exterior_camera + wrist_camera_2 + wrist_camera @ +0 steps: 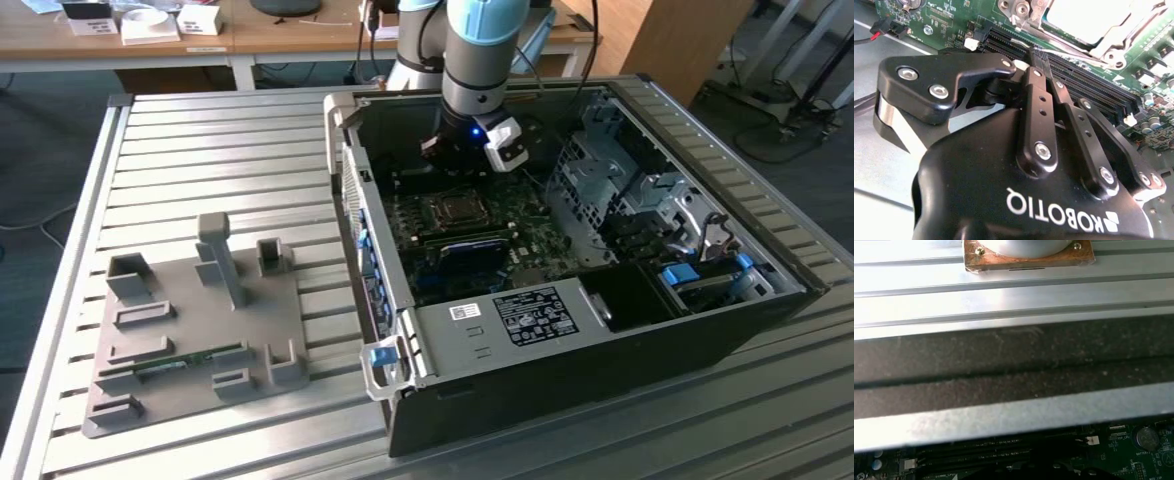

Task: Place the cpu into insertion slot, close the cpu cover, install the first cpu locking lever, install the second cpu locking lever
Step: 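Install the first cpu locking lever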

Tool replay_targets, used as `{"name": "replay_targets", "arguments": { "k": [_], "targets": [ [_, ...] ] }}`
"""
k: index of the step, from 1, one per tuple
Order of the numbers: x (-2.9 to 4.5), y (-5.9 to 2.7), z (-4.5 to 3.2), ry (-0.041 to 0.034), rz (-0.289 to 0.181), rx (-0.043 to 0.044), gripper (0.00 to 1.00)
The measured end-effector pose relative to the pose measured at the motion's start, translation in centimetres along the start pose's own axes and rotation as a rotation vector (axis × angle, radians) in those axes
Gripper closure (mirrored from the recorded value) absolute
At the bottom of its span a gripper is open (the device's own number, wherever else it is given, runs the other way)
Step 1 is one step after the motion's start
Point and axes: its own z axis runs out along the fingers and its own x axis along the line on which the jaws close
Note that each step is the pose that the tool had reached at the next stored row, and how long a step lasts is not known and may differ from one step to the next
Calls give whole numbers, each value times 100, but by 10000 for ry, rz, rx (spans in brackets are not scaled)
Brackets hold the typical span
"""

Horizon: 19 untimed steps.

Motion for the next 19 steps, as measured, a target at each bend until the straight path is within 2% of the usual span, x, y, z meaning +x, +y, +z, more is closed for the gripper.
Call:
{"name": "replay_targets", "arguments": {
  "k": [19],
  "targets": [
    [-5, -70, 7, -84, -20, -13, 89]
  ]
}}
